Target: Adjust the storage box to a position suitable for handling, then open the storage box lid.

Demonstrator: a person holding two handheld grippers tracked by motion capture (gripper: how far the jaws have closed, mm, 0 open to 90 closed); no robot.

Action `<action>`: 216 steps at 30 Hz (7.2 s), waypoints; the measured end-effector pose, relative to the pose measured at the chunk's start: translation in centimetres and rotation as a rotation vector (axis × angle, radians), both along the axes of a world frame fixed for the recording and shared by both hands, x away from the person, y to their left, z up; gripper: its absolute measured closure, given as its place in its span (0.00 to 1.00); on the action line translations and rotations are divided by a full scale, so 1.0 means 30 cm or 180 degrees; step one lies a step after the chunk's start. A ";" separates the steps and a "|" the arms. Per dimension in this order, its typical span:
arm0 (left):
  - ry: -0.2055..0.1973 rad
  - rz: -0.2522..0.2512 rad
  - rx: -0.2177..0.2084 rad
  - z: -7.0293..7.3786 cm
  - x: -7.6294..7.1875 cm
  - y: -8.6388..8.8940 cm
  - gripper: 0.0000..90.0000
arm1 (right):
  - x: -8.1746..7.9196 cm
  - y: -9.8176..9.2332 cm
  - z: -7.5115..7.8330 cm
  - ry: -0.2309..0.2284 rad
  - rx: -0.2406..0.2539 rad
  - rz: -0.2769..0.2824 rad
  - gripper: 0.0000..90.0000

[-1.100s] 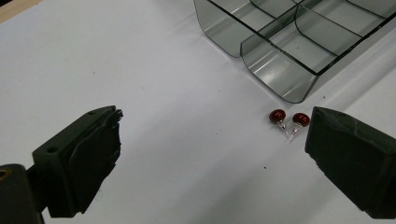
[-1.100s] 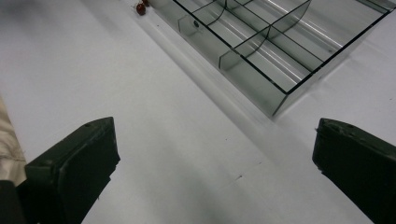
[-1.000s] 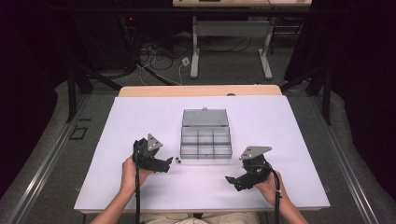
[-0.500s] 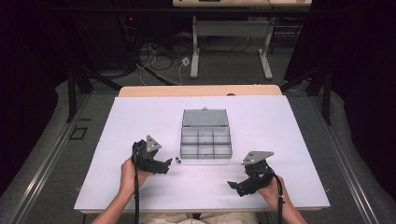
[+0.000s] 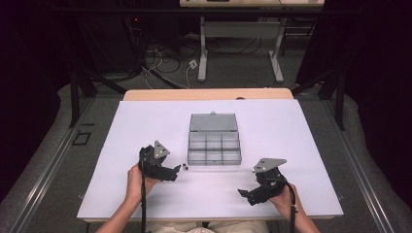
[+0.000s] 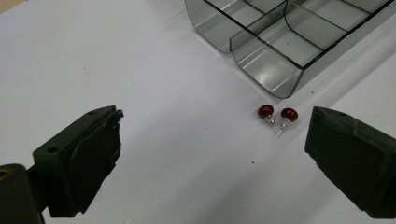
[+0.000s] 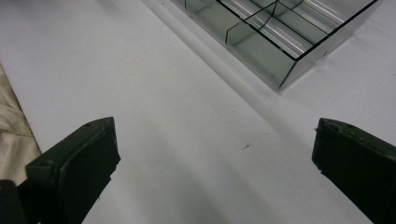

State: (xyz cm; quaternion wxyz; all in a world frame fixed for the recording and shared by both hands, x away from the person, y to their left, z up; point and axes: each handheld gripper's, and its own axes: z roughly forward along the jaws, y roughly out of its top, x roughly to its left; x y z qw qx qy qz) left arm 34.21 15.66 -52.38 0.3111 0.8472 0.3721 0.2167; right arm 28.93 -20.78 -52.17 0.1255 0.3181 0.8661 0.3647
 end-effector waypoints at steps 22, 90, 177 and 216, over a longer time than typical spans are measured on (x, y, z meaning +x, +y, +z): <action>0.0051 -0.0011 -0.0049 -0.009 0.001 -0.011 0.04 | 0.002 -0.001 -0.002 0.0040 -0.0002 0.0017 0.00; 0.0335 -0.0143 -0.0236 -0.111 0.032 -0.085 0.89 | -0.001 -0.011 -0.012 0.0078 -0.0040 -0.0001 0.00; 0.0125 -0.0454 -0.0225 0.066 0.026 -0.069 1.00 | 0.004 -0.024 -0.013 0.0056 -0.0053 -0.0040 0.01; -0.0016 -0.0694 -0.0102 0.155 0.120 -0.261 1.00 | 0.007 -0.026 -0.016 0.0066 -0.0047 -0.0034 0.01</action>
